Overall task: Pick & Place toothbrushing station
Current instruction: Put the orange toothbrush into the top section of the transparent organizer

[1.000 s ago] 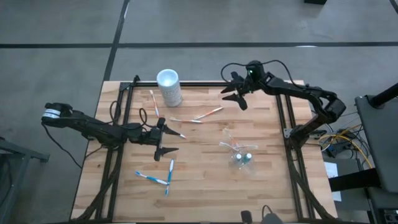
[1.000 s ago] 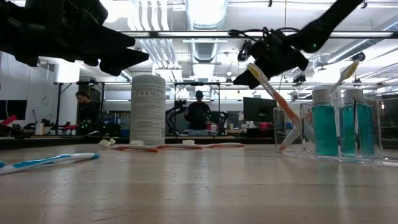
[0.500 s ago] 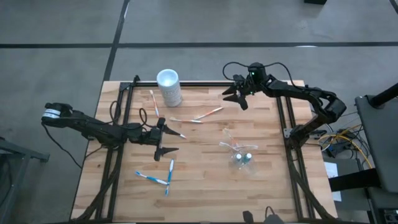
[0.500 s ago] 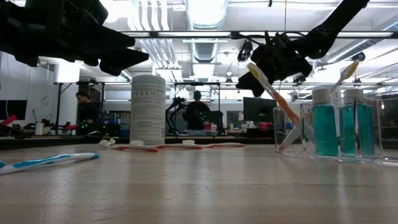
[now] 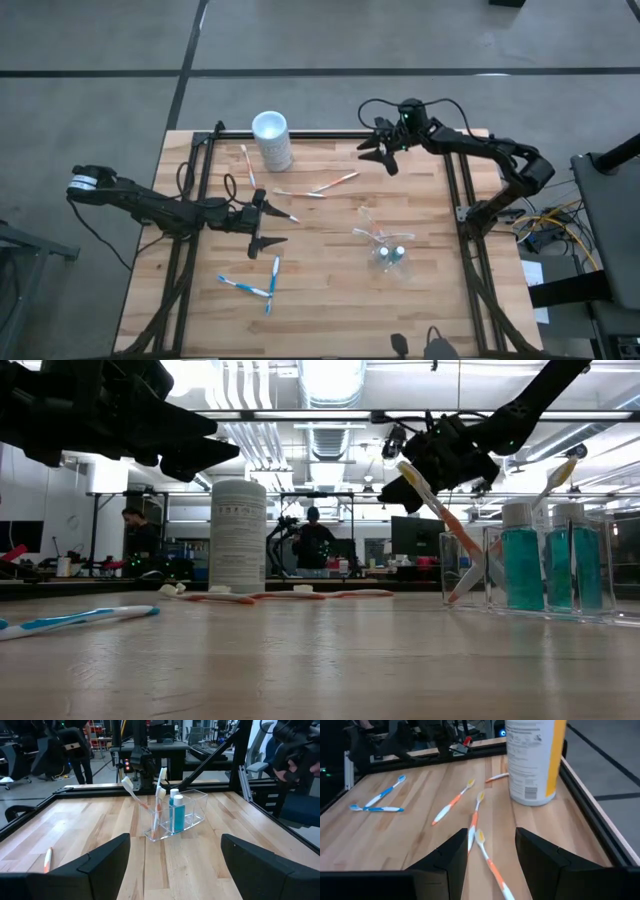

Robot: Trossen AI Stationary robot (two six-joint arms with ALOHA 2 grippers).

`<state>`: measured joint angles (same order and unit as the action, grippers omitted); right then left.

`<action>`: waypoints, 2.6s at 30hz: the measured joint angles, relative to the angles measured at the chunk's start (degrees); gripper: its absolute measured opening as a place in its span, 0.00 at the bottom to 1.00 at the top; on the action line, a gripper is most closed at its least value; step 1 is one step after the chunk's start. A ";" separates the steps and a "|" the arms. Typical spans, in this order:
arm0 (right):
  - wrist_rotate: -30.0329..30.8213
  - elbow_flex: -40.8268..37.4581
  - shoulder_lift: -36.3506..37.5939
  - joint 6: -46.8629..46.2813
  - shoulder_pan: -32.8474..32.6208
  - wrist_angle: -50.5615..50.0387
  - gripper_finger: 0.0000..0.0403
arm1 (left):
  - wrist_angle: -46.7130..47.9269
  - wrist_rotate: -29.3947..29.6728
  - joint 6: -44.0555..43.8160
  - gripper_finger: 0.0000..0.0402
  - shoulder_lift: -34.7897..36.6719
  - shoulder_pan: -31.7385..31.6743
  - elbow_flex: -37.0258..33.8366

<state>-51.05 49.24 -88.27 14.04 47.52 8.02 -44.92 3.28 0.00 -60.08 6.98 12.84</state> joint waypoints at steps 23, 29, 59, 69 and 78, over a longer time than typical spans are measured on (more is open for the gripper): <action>-0.60 9.76 -18.12 2.00 0.27 -10.45 0.40 | 0.00 -0.01 0.01 0.79 -0.01 -0.01 -0.01; 0.49 10.15 -18.60 10.83 0.23 -15.41 0.40 | -0.01 0.00 0.00 0.79 0.00 0.00 0.00; 13.81 8.28 -18.75 13.57 -3.01 -21.09 0.40 | 0.00 -0.01 -0.01 0.79 0.00 0.00 -0.01; 15.36 9.25 -19.71 9.98 -3.29 -20.73 0.35 | 0.00 0.00 0.00 0.79 -0.01 -0.01 -0.01; 16.34 16.27 -23.54 7.59 -3.62 -30.24 0.35 | -0.01 0.01 0.01 0.79 -0.01 0.00 0.00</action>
<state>-34.70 65.51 -111.81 21.63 43.90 -22.22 -44.93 3.29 0.01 -60.10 6.98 12.84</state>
